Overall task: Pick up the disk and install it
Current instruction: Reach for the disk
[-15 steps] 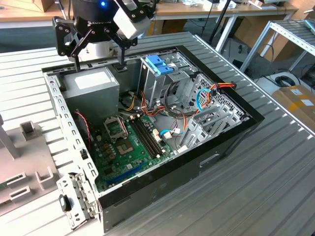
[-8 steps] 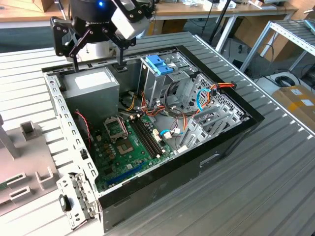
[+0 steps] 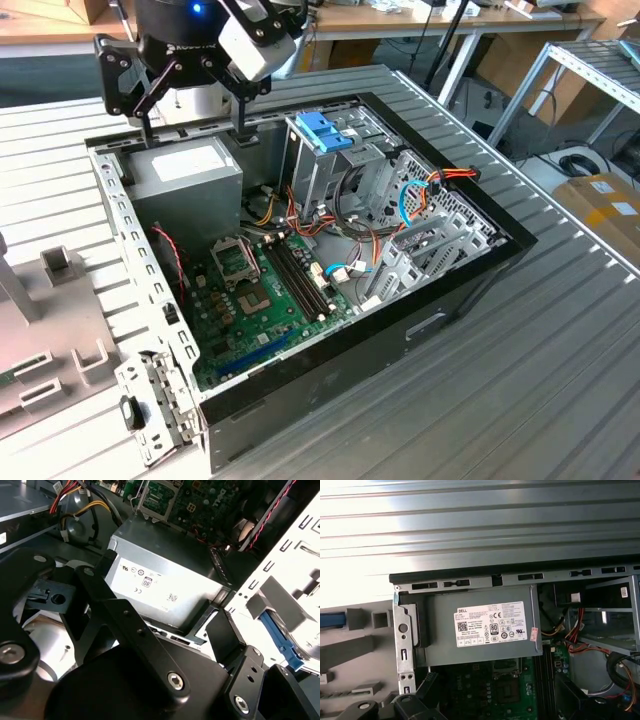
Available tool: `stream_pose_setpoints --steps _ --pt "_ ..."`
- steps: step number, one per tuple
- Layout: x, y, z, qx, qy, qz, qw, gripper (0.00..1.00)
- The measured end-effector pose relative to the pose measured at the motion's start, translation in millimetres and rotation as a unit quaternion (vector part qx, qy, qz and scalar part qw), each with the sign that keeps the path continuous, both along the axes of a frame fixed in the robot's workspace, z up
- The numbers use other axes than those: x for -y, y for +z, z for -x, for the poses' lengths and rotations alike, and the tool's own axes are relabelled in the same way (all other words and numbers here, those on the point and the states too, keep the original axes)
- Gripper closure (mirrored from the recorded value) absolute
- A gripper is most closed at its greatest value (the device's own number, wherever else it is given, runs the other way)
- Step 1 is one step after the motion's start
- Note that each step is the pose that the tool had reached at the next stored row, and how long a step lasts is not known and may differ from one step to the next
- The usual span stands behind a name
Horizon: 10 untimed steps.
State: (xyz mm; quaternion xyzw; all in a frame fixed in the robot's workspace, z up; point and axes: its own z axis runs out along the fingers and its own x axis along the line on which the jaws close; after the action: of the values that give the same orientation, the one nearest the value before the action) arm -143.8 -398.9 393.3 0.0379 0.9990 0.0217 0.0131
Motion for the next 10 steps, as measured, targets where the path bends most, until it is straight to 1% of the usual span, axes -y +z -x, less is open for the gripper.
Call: stream_pose_setpoints --steps 6,7,10 --pt "-0.1 -0.1 2.4 0.0 0.0 0.0001 1.0 0.01" --pt "-0.2 -0.2 2.6 0.0 0.0 0.0002 1.0 0.03" --pt "-0.2 -0.3 4.1 0.0 0.0 0.0002 1.0 0.22"
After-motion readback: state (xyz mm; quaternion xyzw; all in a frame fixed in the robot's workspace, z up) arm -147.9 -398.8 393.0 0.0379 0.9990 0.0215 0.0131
